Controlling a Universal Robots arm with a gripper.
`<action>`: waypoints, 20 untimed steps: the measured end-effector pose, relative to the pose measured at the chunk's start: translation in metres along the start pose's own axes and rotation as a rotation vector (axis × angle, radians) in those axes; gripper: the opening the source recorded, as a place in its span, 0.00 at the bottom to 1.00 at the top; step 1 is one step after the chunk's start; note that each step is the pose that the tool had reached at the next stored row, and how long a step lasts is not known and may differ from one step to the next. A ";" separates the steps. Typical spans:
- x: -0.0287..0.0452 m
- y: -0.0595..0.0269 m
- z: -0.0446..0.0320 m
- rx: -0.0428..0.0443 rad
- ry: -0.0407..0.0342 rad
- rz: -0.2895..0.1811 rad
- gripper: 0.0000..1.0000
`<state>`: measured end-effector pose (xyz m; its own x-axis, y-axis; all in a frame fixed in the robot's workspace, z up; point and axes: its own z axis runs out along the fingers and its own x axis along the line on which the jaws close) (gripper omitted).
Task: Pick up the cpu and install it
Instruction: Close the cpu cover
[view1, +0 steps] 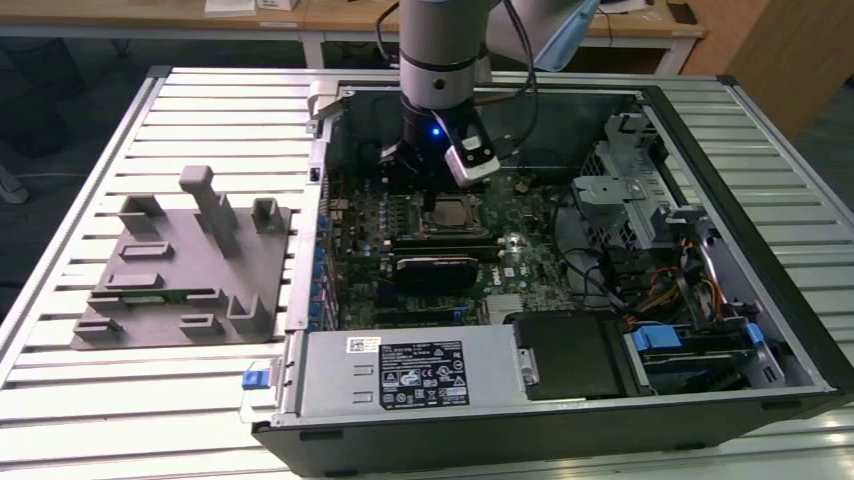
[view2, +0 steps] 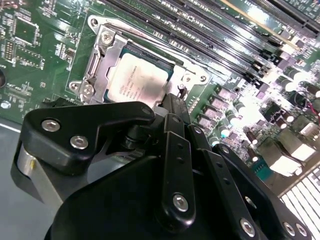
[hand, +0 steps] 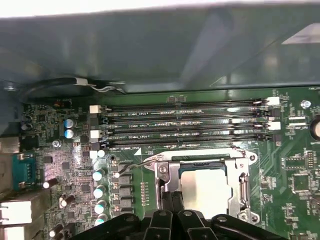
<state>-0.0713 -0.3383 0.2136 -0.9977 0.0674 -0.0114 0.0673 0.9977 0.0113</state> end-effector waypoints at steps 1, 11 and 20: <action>0.0000 0.0000 -0.0020 0.0000 -0.0002 0.000 0.11; -0.0009 0.0002 -0.0095 0.0001 -0.0014 0.000 0.11; -0.0242 0.0017 -0.0091 -0.0001 -0.0015 0.000 0.11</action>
<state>-0.0472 -0.3383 0.2230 -0.9976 0.0674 -0.0129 0.0672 0.9977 0.0114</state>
